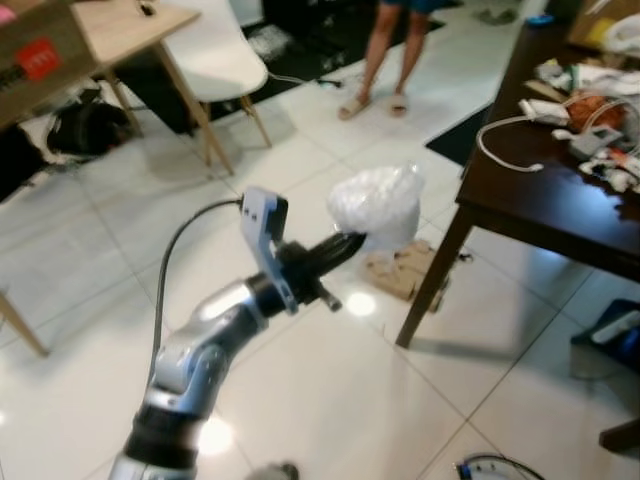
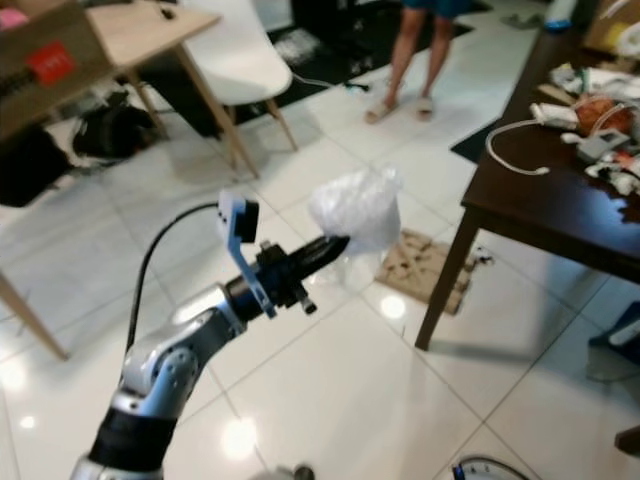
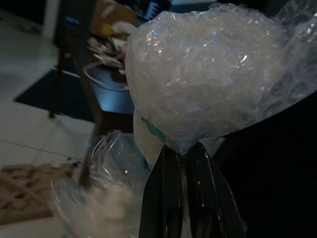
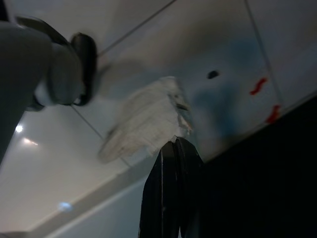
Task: Picking trash to rubbish bin
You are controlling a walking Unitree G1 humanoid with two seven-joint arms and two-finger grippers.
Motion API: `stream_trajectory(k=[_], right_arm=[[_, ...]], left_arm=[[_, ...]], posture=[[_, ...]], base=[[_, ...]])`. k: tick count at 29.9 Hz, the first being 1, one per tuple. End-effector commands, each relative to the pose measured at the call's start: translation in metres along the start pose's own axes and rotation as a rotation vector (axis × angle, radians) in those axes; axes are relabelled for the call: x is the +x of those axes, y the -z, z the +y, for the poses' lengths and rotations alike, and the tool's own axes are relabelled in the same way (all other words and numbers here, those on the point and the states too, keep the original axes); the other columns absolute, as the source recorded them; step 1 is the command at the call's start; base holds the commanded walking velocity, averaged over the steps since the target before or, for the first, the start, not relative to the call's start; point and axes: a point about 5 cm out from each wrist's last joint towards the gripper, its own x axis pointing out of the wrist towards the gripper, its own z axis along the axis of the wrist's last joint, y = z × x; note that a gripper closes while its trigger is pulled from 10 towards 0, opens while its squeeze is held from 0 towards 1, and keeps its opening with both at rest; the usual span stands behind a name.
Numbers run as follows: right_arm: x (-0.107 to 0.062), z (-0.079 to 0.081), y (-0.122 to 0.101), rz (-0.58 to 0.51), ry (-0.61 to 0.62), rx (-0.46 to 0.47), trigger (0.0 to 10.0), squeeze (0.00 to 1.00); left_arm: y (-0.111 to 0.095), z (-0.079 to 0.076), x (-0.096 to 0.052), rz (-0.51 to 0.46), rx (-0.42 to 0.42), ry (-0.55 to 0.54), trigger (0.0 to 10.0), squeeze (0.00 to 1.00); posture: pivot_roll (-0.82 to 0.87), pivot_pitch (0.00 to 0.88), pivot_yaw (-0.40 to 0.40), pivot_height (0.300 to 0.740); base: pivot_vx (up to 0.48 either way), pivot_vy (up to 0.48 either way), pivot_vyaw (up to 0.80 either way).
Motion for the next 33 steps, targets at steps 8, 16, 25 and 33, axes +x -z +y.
stream_trajectory(k=[8,16,25,33], right_arm=[[-0.0004,0.002,0.0074,0.026,-0.001,-0.018,10.0,0.0],[-0.0004,0.0032,0.0086,0.031,-0.004,-0.024,10.0,0.0],[-0.0004,0.0037,0.0082,0.031,-0.006,-0.034,10.0,0.0],[-0.0001,0.0035,0.005,0.024,-0.006,-0.04,10.0,0.0]], left_arm=[[0.003,0.0046,-0.0047,0.01,0.012,-0.027,10.0,0.0],[0.007,0.0055,-0.0056,0.027,0.024,-0.035,10.0,0.0],[0.0077,0.0065,-0.0052,0.035,0.035,-0.033,10.0,0.0],[0.0087,0.0073,-0.0033,0.04,0.048,-0.03,10.0,0.0]], posture=[[0.02,0.106,0.002,0.74],[0.02,0.108,0.002,0.74],[0.02,0.103,0.003,0.74],[0.02,0.087,0.003,0.74]], base=[[0.0,0.0,0.8],[0.0,0.0,0.8],[0.0,0.0,0.8],[0.0,0.0,0.8]])
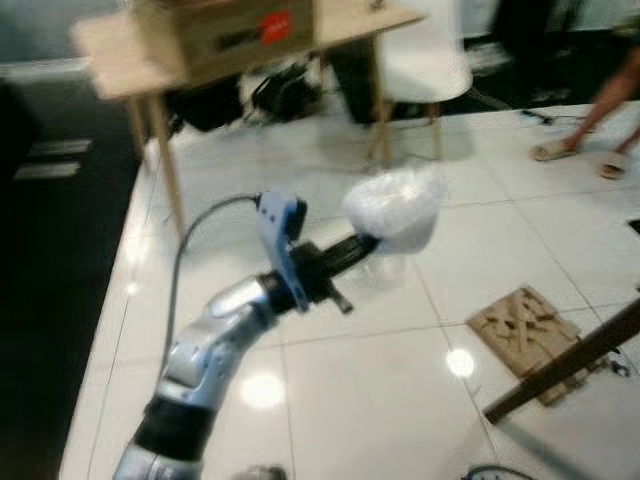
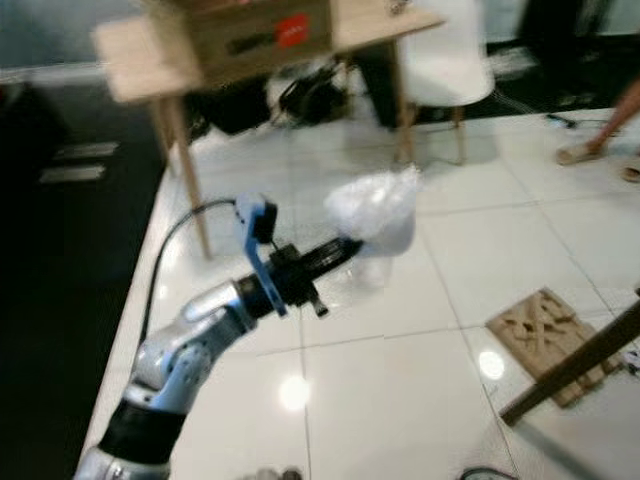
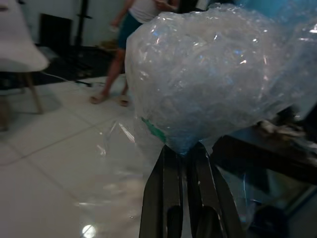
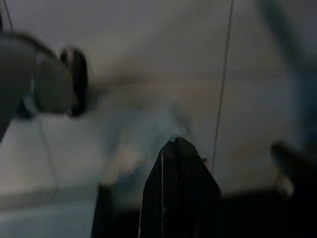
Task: Picking trash to rubbish bin
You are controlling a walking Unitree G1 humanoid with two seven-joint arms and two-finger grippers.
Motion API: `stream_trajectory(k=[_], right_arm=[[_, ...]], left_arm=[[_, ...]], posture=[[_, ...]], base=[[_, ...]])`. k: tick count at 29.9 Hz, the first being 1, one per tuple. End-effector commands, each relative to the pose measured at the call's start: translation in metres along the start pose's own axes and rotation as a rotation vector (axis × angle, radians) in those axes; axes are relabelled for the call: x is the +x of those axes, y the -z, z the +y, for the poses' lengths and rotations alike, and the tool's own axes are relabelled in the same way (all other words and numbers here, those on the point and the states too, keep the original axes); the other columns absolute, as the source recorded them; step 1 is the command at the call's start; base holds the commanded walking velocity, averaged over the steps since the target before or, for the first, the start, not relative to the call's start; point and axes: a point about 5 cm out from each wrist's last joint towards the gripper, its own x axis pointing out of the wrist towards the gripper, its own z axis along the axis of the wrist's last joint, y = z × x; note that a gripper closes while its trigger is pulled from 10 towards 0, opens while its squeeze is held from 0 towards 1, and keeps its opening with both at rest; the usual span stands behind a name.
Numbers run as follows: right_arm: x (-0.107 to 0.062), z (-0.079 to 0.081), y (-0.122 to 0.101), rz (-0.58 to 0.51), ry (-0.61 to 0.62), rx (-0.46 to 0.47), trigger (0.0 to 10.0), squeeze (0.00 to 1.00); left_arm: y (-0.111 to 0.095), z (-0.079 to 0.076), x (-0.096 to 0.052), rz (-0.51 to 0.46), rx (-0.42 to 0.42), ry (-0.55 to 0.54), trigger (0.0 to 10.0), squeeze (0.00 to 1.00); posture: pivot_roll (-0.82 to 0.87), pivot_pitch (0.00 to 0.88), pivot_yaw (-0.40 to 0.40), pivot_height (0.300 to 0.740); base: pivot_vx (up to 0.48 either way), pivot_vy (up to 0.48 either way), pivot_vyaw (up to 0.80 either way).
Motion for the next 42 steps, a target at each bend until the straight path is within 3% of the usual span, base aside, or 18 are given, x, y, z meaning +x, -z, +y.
stream_trajectory(k=[1,17,26,42], right_arm=[[-0.001,0.004,0.011,0.036,-0.012,-0.002,10.0,0.0],[-0.001,-0.002,0.012,0.039,0.038,-0.005,10.0,0.0],[-0.002,-0.006,0.014,0.046,0.073,0.022,10.0,0.0],[-0.003,-0.011,0.021,0.086,0.109,0.082,10.0,0.0]], left_arm=[[0.005,-0.001,0.0,0.019,0.0,0.003,10.0,0.0],[0.005,0.0,0.001,0.011,0.002,-0.006,10.0,0.0],[-0.001,-0.003,0.002,-0.034,-0.013,0.036,10.0,0.0],[-0.003,-0.006,0.003,-0.052,-0.009,0.056,10.0,0.0]], posture=[[0.02,0.086,0.002,0.74],[0.02,0.097,0.0,0.74],[0.01,0.099,0.001,0.74],[0.0,0.103,0.003,0.74]], base=[[0.0,0.0,0.8],[0.0,0.0,0.76],[0.0,0.0,0.0],[0.374,0.0,-0.12]])
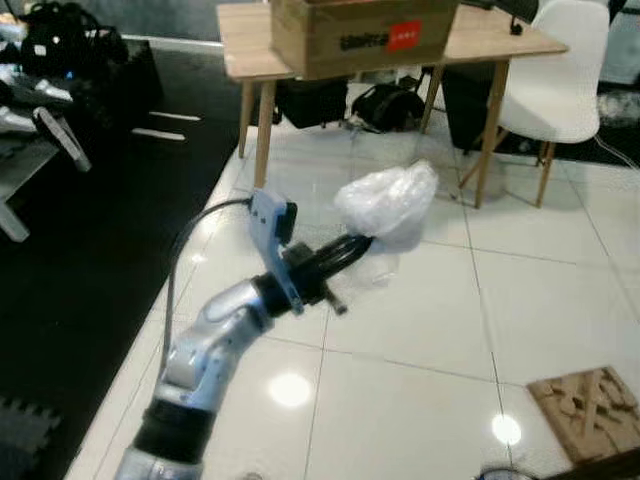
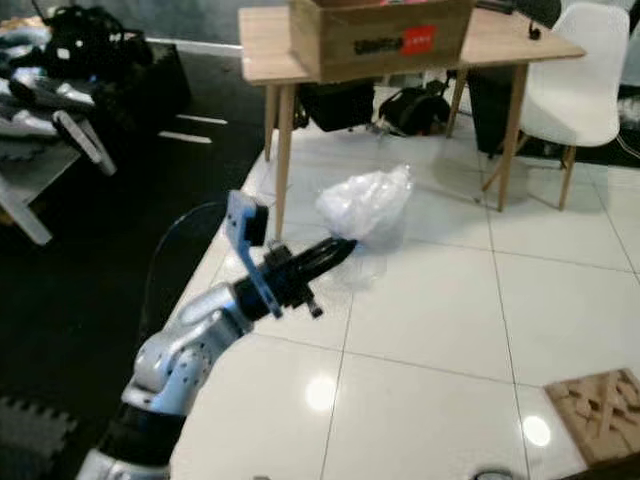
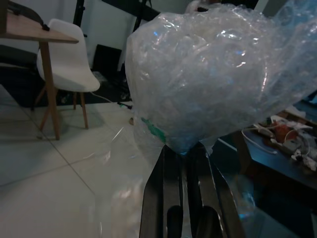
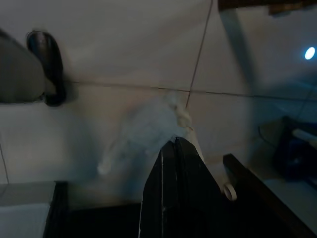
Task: Picking trash to rubbish bin
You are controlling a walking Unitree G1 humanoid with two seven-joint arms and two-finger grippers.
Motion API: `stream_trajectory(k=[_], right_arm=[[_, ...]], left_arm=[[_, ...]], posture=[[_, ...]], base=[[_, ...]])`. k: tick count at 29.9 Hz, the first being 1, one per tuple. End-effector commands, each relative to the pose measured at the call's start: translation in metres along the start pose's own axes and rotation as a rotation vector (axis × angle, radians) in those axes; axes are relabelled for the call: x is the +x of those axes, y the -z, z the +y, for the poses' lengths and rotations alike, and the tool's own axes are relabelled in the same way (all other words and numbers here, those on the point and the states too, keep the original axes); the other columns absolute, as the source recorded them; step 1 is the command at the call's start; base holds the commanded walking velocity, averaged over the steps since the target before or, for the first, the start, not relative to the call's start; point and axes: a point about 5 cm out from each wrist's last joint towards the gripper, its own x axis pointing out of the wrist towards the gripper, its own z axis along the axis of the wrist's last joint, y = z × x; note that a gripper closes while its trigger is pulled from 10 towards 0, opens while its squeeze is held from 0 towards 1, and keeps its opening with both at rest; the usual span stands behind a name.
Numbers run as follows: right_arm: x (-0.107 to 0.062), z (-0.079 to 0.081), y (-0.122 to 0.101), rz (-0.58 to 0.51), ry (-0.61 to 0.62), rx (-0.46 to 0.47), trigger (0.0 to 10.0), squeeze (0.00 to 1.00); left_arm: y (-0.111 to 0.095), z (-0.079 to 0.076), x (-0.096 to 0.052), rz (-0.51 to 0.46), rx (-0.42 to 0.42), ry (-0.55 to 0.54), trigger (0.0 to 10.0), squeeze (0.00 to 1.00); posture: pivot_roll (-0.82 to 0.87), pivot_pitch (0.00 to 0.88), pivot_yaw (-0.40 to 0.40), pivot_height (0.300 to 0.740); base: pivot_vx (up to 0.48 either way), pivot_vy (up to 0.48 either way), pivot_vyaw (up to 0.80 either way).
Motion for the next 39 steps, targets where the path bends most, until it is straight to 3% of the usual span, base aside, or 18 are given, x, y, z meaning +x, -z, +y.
stream_trajectory(k=[1,7,27,30,33,34,35,37,39], right_arm=[[0.0,0.0,0.005,0.017,0.002,0.005,10.0,0.0],[0.0,-0.002,0.005,0.014,0.018,0.014,10.0,0.0],[0.0,-0.017,-0.014,-0.054,0.09,0.053,10.0,0.0],[-0.001,-0.028,-0.027,-0.098,0.148,0.079,10.0,0.0],[-0.005,-0.057,-0.045,-0.148,0.286,0.145,10.0,0.0],[-0.005,-0.057,-0.045,-0.148,0.286,0.145,10.0,0.0],[-0.01,-0.08,-0.058,-0.188,0.388,0.194,10.0,0.0],[-0.012,-0.088,-0.062,-0.202,0.421,0.21,10.0,0.0],[-0.021,-0.113,-0.077,-0.26,0.521,0.257,10.0,0.0]], left_arm=[[0.0,-0.002,0.0,-0.001,0.003,0.012,10.0,0.0],[0.0,-0.003,0.001,-0.002,0.005,0.017,10.0,0.0],[0.001,-0.002,0.003,0.005,0.011,0.033,10.0,0.0],[0.001,-0.003,0.003,0.006,0.013,0.037,10.0,0.0],[0.0,-0.002,0.003,0.008,0.016,0.041,10.0,0.0],[0.0,-0.002,0.003,0.008,0.016,0.041,10.0,0.0],[0.0,-0.001,0.003,0.01,0.019,0.043,10.0,0.0],[0.0,-0.001,0.003,0.011,0.019,0.043,10.0,0.0],[0.0,0.0,0.003,0.012,0.021,0.043,10.0,0.0]], posture=[[0.0,0.103,0.003,0.74],[0.0,0.104,0.003,0.74],[-0.02,0.096,0.006,0.74],[-0.02,0.09,0.009,0.74],[-0.02,0.085,0.014,0.74],[-0.02,0.085,0.014,0.74],[-0.02,0.083,0.018,0.74],[-0.02,0.083,0.018,0.74],[-0.02,0.083,0.021,0.74]], base=[[0.386,0.0,-0.78],[0.386,0.0,-0.77],[0.386,0.0,0.0],[0.39,0.0,0.0],[0.389,0.0,0.0],[0.39,0.0,0.0],[0.39,0.0,0.0],[0.39,0.0,0.0],[0.392,0.0,0.0]])
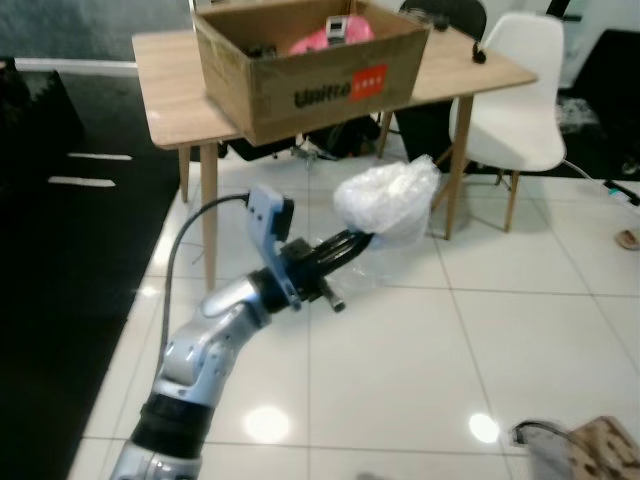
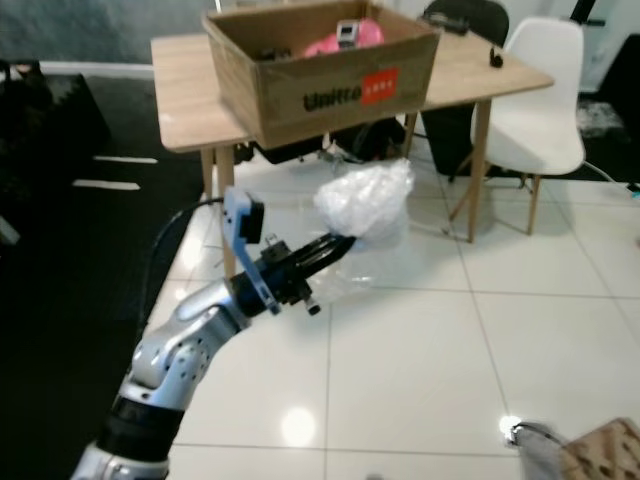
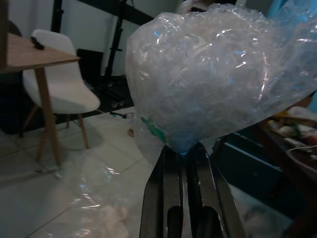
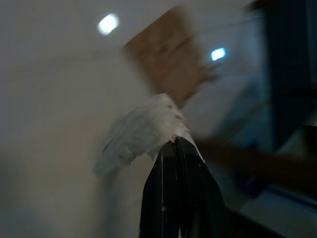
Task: Picking trash to rubbish bin
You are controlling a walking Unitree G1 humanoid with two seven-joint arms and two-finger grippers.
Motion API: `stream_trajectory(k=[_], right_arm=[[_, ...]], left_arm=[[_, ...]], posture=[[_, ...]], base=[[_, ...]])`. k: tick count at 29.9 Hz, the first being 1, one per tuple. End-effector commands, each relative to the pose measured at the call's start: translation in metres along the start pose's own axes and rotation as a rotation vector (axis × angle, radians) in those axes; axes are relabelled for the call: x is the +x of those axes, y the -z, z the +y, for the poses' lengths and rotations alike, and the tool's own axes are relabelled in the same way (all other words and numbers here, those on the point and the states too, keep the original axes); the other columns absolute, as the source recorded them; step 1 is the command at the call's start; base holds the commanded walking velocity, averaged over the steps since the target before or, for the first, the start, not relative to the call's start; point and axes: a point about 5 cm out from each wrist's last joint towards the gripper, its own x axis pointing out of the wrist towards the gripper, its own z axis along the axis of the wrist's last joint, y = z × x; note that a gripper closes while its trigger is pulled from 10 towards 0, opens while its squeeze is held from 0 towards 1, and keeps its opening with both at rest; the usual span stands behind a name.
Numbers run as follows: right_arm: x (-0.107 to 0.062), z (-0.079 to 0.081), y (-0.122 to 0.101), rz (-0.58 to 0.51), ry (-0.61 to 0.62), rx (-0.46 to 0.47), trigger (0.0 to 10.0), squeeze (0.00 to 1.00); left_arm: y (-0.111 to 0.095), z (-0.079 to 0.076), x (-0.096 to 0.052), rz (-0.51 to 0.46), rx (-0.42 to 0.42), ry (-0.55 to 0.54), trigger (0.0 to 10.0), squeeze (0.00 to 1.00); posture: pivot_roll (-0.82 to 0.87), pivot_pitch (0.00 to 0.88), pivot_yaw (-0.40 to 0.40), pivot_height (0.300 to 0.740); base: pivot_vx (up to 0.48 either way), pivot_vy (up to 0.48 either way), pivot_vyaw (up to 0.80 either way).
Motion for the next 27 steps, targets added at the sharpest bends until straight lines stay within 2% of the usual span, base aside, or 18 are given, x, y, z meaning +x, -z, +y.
stream_trajectory(k=[1,2,3,6,7,8,9,10,12,14,15,17,21,22,25,26,27], right_arm=[[0.001,-0.002,-0.006,-0.021,0.033,0.034,10.0,0.0],[0.006,-0.03,-0.035,-0.104,0.15,0.118,10.0,0.0],[0.006,-0.03,-0.035,-0.104,0.15,0.118,10.0,0.0],[0.008,-0.061,-0.076,-0.235,0.258,0.221,10.0,0.0],[0.008,-0.061,-0.076,-0.235,0.258,0.221,10.0,0.0],[0.004,-0.081,-0.106,-0.341,0.311,0.293,10.0,0.0],[0.004,-0.081,-0.106,-0.341,0.311,0.293,10.0,0.0],[0.002,-0.089,-0.117,-0.384,0.33,0.317,10.0,0.0],[-0.006,-0.102,-0.145,-0.486,0.361,0.367,10.0,0.0],[-0.022,-0.117,-0.185,-0.646,0.356,0.443,10.0,0.0],[-0.022,-0.117,-0.185,-0.646,0.356,0.443,10.0,0.0],[-0.04,-0.122,-0.217,-0.791,0.31,0.518,10.0,0.0],[-0.08,-0.115,-0.27,-1.053,0.141,0.582,10.0,0.0],[-0.08,-0.115,-0.27,-1.053,0.141,0.582,10.0,0.0],[-0.121,-0.109,-0.304,-1.277,0.017,0.583,10.0,0.0],[-0.128,-0.109,-0.309,-1.311,0.002,0.58,10.0,0.0],[-0.128,-0.109,-0.309,-1.311,0.002,0.58,10.0,0.0]], left_arm=[[0.002,-0.001,0.002,0.014,0.004,0.011,10.0,0.0],[0.001,0.0,0.001,0.015,0.007,0.01,10.0,0.0],[0.001,0.0,0.001,0.015,0.007,0.01,10.0,0.0],[-0.001,0.003,0.001,0.01,0.012,0.004,10.0,0.0],[-0.001,0.003,0.001,0.01,0.012,0.004,10.0,0.0],[-0.002,0.004,0.001,0.003,0.014,-0.002,10.0,0.0],[-0.002,0.004,0.001,0.003,0.014,-0.002,10.0,0.0],[-0.003,0.004,0.001,0.001,0.015,-0.004,10.0,0.0],[-0.005,0.006,0.001,-0.006,0.017,-0.01,10.0,0.0],[-0.006,0.007,0.002,-0.012,0.02,-0.015,10.0,0.0],[-0.006,0.007,0.002,-0.012,0.02,-0.015,10.0,0.0],[-0.007,0.008,0.002,-0.017,0.022,-0.02,10.0,0.0],[-0.009,0.009,0.003,-0.028,0.025,-0.03,10.0,0.0],[-0.009,0.009,0.003,-0.028,0.025,-0.03,10.0,0.0],[-0.011,0.009,0.003,-0.041,0.026,-0.033,10.0,0.0],[-0.012,0.009,0.003,-0.043,0.026,-0.033,10.0,0.0],[-0.012,0.009,0.003,-0.043,0.026,-0.033,10.0,0.0]], posture=[[-0.02,0.083,0.021,0.74],[-0.03,0.084,0.024,0.74],[-0.03,0.084,0.024,0.74],[-0.03,0.085,0.03,0.74],[-0.03,0.085,0.03,0.74],[-0.03,0.087,0.031,0.74],[-0.03,0.087,0.031,0.74],[-0.03,0.087,0.031,0.74],[-0.04,0.086,0.033,0.74],[-0.04,0.088,0.035,0.74],[-0.04,0.088,0.035,0.74],[-0.04,0.088,0.035,0.74],[-0.04,0.088,0.036,0.74],[-0.04,0.088,0.036,0.74],[-0.04,0.091,0.038,0.74],[-0.04,0.091,0.038,0.74],[-0.04,0.091,0.038,0.74]], base=[[0.39,0.0,0.0],[0.39,0.0,0.0],[0.39,0.0,0.0],[0.394,0.0,0.0],[0.394,0.0,0.0],[0.394,0.0,0.0],[0.394,0.0,0.0],[0.394,0.0,0.0],[0.39,0.0,0.0],[0.394,0.0,0.0],[0.394,0.0,0.0],[0.39,0.0,0.0],[0.391,0.0,0.0],[0.39,0.0,0.0],[0.389,0.0,0.0],[0.394,0.0,0.0],[0.394,0.0,0.0]])
